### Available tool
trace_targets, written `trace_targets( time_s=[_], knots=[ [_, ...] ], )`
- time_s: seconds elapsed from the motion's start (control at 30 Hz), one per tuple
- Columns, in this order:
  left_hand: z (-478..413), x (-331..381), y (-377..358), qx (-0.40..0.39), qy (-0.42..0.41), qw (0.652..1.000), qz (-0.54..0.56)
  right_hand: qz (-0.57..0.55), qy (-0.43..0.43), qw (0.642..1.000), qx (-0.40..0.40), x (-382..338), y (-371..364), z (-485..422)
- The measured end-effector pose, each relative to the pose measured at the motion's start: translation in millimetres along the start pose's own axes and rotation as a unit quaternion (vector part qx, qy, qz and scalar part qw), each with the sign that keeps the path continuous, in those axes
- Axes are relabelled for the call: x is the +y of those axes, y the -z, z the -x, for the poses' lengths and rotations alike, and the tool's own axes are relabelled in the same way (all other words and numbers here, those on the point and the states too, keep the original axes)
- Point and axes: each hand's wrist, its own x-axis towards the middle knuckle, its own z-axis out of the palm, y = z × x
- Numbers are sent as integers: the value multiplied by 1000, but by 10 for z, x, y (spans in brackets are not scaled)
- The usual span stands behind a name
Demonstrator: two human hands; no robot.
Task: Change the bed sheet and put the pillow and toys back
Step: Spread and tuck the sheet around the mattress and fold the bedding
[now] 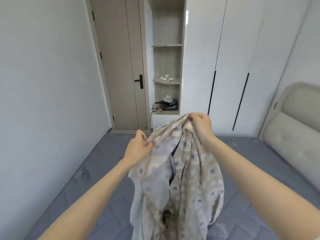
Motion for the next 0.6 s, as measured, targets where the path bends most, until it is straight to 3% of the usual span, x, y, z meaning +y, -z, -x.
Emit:
trace_targets(
  time_s=[0.13,0.3,0.37,0.5,0.57,0.6],
  knots=[
    [-4,15,-163,-111,-10,991,70,-13,-23,999,17,26,63,-49],
    [-43,70,-310,-138,-66,983,101,-64,-67,995,25,79,96,-128],
    [-103,88,-304,-109,-72,985,112,-8,-58,998,38,136,128,-169],
    [-368,366,-27,33,-78,985,147,223,34,974,27,302,197,-198],
    [-486,554,104,22,-125,984,126,232,91,967,-45,309,166,-165],
    [-513,632,127,-1,-159,982,99,222,97,963,-119,297,132,-130]
  ],
)
